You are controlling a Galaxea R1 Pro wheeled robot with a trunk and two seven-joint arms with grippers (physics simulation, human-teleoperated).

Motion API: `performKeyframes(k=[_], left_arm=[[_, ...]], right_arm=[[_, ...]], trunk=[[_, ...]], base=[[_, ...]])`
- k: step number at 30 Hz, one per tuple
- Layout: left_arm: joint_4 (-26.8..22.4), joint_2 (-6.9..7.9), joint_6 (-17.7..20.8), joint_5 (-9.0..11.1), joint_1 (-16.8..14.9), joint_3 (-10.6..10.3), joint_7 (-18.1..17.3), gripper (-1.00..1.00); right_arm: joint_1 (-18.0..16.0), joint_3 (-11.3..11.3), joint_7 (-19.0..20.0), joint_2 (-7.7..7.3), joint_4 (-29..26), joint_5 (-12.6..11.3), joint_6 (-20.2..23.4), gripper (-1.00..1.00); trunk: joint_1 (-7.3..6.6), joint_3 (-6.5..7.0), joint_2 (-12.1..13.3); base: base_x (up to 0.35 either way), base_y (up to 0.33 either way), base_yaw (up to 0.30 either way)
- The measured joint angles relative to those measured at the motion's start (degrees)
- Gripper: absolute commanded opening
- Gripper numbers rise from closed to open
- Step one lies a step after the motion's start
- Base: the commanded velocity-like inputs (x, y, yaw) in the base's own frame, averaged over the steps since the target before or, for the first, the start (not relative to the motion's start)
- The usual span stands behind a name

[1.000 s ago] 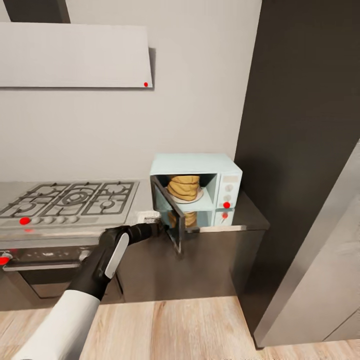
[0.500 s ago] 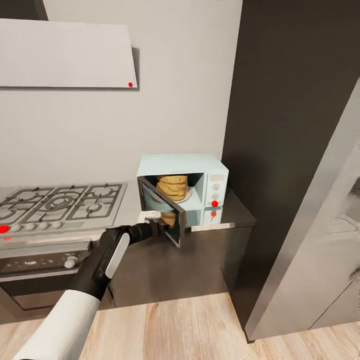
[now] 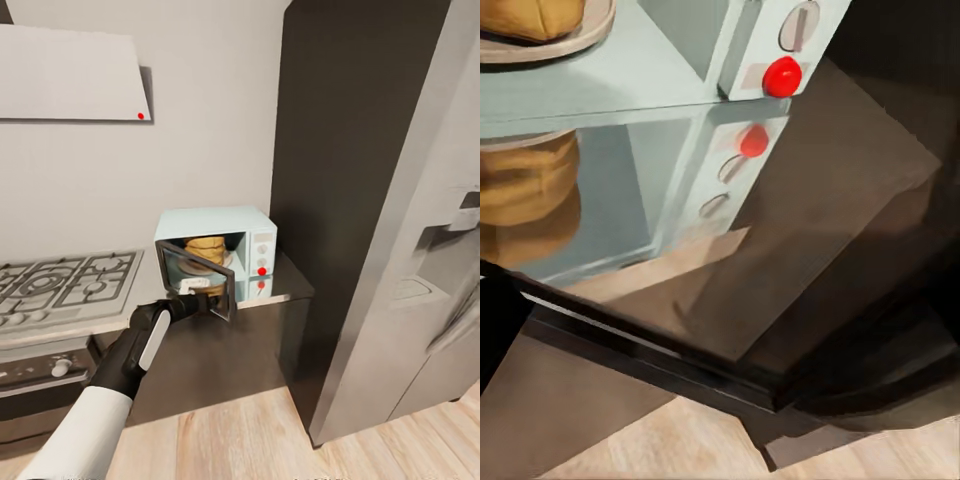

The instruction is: In the kitchen, take the popcorn bag from the countertop, put it into the microwave, and heat it until the popcorn is cooked so the cooked popcorn ends up inside the bag.

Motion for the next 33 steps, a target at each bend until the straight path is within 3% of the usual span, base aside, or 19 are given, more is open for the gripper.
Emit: performKeyframes(k=[2, 8, 10, 15, 17, 24, 33], left_arm=[[0.1, -0.04, 0.1, 0.0, 0.0, 1.4, 0.2, 1.0], [0.4, 0.02, 0.1, 0.6, 0.0, 6.0, 0.0, 1.0], [0.4, 0.03, 0.3, 0.8, 0.0, 6.7, 0.1, 1.0], [0.1, 0.12, 0.6, 1.1, 0.0, 6.8, 0.1, 1.0], [-0.3, -0.02, 0.1, -0.4, 0.1, 6.5, -0.1, 1.0], [-1.7, -0.06, -0.1, 1.7, 0.2, 8.4, -0.2, 1.0], [-3.0, 0.13, -0.3, 4.3, 0.1, 8.4, -0.1, 1.0]], right_arm=[[0.0, 0.0, 0.0, 0.0, 0.0, -2.1, 0.0, 1.0], [0.3, 0.1, -0.6, -0.03, 0.0, -2.6, 0.7, 1.0], [0.7, 0.1, -0.5, -0.08, 0.0, -2.6, 0.8, 1.0], [0.7, 0.1, -0.1, -0.26, -0.1, -2.6, 0.8, 1.0], [0.7, 0.6, 0.1, 0.21, -0.1, -2.1, 1.1, 1.0], [0.7, 0.7, 0.0, 0.27, -0.2, -2.0, 1.0, 1.0], [0.7, 0.6, -0.2, 0.35, -0.1, -2.3, 1.2, 1.0]], trunk=[[0.0, 0.08, 0.0], [0.0, 0.34, 0.0], [0.0, 0.38, 0.0], [0.0, 0.4, 0.0], [0.0, 0.41, 0.0], [0.0, 0.41, 0.0], [0.0, 0.63, 0.0]], base=[[0.0, 0.0, -0.26], [0.0, 0.0, -0.242], [0.0, 0.0, -0.071], [0.0, 0.0, -0.011], [0.0, 0.0, 0.0], [0.0, 0.0, 0.0], [0.0, 0.0, -0.057]])
